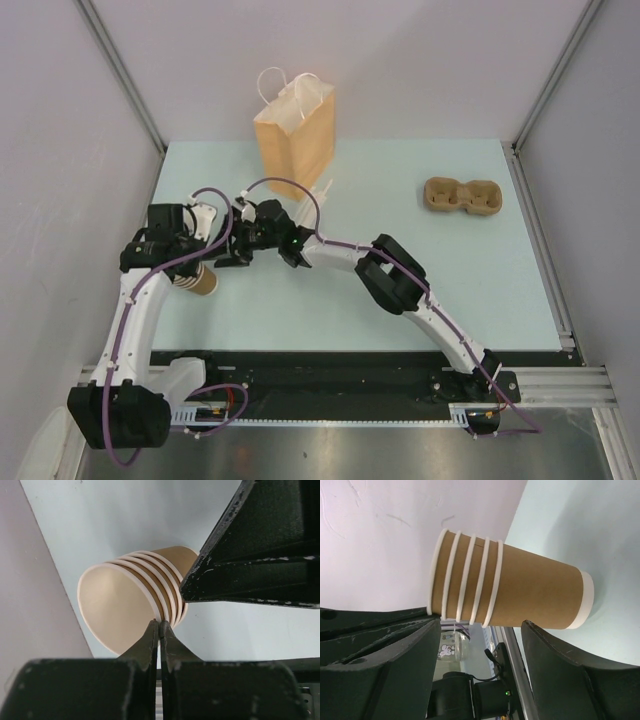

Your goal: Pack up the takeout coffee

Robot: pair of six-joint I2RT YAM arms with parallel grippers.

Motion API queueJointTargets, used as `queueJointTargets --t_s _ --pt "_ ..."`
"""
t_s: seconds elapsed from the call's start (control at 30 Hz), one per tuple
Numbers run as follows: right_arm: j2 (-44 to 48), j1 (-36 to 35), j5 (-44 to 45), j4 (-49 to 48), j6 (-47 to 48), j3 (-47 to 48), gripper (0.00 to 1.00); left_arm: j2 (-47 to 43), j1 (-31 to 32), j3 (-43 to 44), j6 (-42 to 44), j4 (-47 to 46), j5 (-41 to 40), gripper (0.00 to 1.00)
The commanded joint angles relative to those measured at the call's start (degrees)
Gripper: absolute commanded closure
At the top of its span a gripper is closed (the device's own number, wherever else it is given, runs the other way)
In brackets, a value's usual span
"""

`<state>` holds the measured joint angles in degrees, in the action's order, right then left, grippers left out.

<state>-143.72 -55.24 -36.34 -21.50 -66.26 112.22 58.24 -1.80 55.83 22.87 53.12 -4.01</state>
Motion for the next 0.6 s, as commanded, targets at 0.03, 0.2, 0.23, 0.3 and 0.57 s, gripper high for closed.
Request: queueJointTargets --t_s 0.03,0.2,0.23,0.3,0.57 --pt "-0.95 -0.39 0.65 -2.41 -1.24 3.26 0.29 -1.46 1.27 -0.81 -1.52 -0.30 1.46 1.00" --pt "-1.21 -0.39 0.30 -3.37 -2.29 3.70 0.28 -1.46 1.19 -1.17 -1.78 -0.13 1.20 1.00" --pt "-1.21 -0.39 0.30 -3.55 -2.38 3.88 0.28 -1.55 2.84 -1.08 -1.78 -0.13 1.11 1.00" --pt "-1.39 -0.39 0.39 -3.64 -2.65 4.14 0.28 -1.55 3.03 -0.99 -1.87 -0.04 0.85 1.00" --pt "-1.91 -1.09 0.74 -3.29 -2.47 4.32 0.28 -1.72 3.30 0.15 -2.04 0.75 1.11 1.00"
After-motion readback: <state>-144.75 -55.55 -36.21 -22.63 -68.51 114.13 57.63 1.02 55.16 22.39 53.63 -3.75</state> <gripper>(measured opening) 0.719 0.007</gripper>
